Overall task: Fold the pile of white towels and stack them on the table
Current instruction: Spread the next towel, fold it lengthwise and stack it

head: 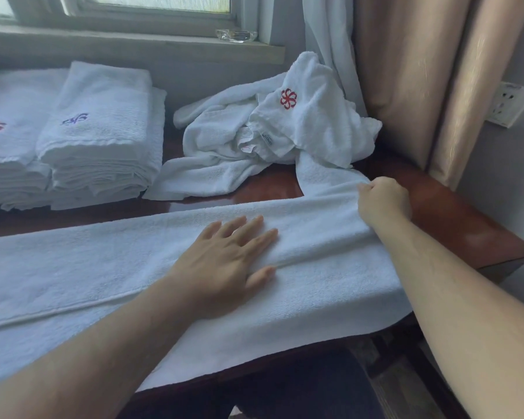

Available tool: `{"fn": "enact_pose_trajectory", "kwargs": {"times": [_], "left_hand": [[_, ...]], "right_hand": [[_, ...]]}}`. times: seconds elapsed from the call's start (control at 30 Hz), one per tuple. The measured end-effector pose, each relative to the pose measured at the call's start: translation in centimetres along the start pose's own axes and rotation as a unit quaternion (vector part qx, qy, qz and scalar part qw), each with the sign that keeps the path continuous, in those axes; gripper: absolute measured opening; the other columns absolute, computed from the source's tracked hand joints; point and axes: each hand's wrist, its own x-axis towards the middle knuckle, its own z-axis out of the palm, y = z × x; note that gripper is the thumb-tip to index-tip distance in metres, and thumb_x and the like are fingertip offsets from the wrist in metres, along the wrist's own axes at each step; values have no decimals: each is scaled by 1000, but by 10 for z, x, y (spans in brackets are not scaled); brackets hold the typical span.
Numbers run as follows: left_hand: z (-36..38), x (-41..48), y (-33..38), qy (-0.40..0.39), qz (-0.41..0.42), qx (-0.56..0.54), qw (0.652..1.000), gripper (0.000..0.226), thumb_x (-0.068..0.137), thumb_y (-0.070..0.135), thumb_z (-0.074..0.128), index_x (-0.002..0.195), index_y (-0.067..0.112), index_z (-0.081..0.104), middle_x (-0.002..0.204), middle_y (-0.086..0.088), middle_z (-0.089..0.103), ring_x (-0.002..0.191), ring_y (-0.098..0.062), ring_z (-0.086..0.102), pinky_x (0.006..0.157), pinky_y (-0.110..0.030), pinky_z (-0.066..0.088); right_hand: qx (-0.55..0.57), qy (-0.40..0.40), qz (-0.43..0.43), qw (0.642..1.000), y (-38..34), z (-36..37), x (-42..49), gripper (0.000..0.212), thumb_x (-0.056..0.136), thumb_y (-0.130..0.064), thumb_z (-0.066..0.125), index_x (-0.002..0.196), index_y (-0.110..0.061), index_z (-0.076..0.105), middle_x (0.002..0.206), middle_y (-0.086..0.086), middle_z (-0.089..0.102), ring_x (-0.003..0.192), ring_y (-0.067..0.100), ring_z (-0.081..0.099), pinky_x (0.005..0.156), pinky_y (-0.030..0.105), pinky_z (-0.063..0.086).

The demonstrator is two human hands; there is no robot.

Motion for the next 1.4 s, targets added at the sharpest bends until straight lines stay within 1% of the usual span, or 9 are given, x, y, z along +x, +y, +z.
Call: {"fn": "enact_pose_trajectory", "kwargs": {"times": [0.33, 0.5, 0.6, 0.7, 0.83, 0.97, 1.1, 1.27, 1.4], "left_hand": [[0, 1, 0, -6, -3, -4, 1000, 70, 96, 71, 13, 159, 44, 1, 169, 11, -2, 155, -12, -3, 123, -36, 0], [-2, 2, 0, -18, 6, 8, 1000, 65, 98, 68, 14, 158, 48, 1, 169, 9, -1, 155, -16, 0, 122, -37, 2], [-4, 1, 1, -31, 16, 9, 999, 60, 99, 67, 13, 156, 53, 0, 169, 9, -4, 155, -16, -3, 123, -39, 1], [-4, 1, 1, -38, 20, 11, 999, 62, 98, 68, 11, 156, 51, -4, 169, 9, -7, 155, -16, -6, 124, -40, -2], [-5, 1, -1, -61, 19, 2, 998, 67, 95, 72, 8, 156, 49, -8, 168, 10, -13, 154, -14, -13, 124, -40, -6], [-5, 5, -5, -87, 11, -42, 995, 64, 92, 70, 3, 154, 55, -6, 166, 16, -15, 153, -8, -17, 122, -38, -12], [-7, 6, -3, -82, 1, -38, 996, 57, 100, 60, 9, 156, 52, 2, 168, 14, -6, 154, -11, -9, 124, -41, -7], [-23, -10, 23, 78, 0, -45, 996, 46, 98, 58, 25, 129, 41, 55, 131, 14, 53, 120, -13, 44, 100, -34, 34], [-23, -47, 42, 132, 10, -24, 991, 32, 94, 53, 38, 109, 34, 59, 104, 13, 57, 94, -14, 57, 83, -33, 41]], "right_hand": [[-24, -135, 2, 991, 4, -23, 0, 37, 89, -48, 55, 92, -11, 52, 88, 9, 53, 78, 30, 52, 57, 31, 33], [-77, -87, -38, 993, 9, -19, -8, 19, 92, -29, 55, 80, -17, 48, 80, 8, 51, 78, 31, 52, 52, 29, 31], [-107, 2, -50, 993, 3, -19, -20, 17, 93, -27, 57, 104, -14, 54, 105, 13, 59, 97, 36, 57, 75, 38, 46], [-102, 129, -193, 967, -7, -11, -41, 17, 90, -17, 56, 106, -11, 61, 112, 14, 60, 106, 37, 54, 85, 45, 42], [-106, -91, -272, 952, -12, 10, -59, 41, 99, -42, 38, 124, -21, 63, 136, -2, 55, 133, 26, 45, 105, 42, 33], [-85, -207, -242, 944, -8, 9, -51, 56, 103, -48, 29, 156, -29, 33, 169, -7, 11, 156, 16, 4, 125, 44, 5], [-13, -157, -271, 950, -7, -4, -59, 44, 103, -36, 48, 143, -20, 54, 161, 1, 36, 151, 21, 23, 122, 35, 15], [82, 18, -451, 888, 19, -28, -120, 21, 98, -31, 58, 94, -13, 68, 93, 0, 64, 91, 21, 55, 85, 38, 46], [-4, 57, -570, 820, 57, -19, -171, 46, 87, -53, 68, 115, -18, 58, 118, 7, 61, 108, 29, 57, 89, 43, 45]]}}
